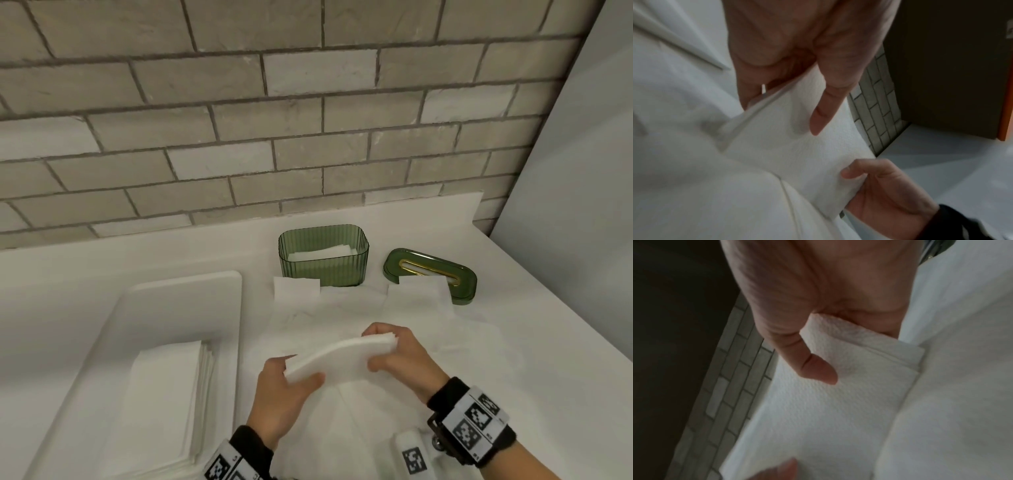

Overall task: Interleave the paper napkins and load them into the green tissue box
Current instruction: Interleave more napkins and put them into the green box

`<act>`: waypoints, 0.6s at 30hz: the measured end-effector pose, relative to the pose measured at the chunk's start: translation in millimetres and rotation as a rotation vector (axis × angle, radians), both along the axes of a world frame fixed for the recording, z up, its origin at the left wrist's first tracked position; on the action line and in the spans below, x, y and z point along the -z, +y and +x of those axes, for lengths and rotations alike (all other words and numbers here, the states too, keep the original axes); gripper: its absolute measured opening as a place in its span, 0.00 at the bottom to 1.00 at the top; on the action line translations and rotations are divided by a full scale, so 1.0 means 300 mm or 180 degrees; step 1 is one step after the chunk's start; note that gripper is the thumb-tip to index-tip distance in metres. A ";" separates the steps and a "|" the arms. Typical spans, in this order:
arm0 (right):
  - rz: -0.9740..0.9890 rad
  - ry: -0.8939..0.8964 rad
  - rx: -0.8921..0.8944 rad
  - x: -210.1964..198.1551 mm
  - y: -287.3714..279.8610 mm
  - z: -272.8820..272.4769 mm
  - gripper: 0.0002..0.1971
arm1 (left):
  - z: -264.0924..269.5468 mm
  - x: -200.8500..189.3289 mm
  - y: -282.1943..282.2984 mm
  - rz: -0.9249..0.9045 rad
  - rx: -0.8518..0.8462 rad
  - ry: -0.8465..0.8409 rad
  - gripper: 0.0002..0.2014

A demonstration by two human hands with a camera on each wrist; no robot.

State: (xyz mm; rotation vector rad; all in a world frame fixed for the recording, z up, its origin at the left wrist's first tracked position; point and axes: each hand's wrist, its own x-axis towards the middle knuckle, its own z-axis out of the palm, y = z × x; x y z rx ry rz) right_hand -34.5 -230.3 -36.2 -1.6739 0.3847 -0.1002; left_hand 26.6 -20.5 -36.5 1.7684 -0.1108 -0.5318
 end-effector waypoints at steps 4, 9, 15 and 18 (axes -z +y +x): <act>-0.0150 -0.0030 -0.0105 -0.008 -0.012 0.003 0.12 | 0.025 -0.011 0.046 0.0300 0.0298 -0.0260 0.09; -0.0550 -0.0143 -0.0241 -0.081 -0.065 0.092 0.19 | 0.122 -0.136 0.025 0.0641 0.0702 -0.0916 0.09; -0.1460 -0.0546 0.0224 -0.302 -0.192 0.438 0.26 | 0.439 -0.323 -0.170 0.0589 -0.0042 -0.1664 0.08; -0.1803 -0.0304 0.0197 -0.343 -0.253 0.602 0.32 | 0.584 -0.340 -0.272 0.0580 -0.0146 -0.1535 0.22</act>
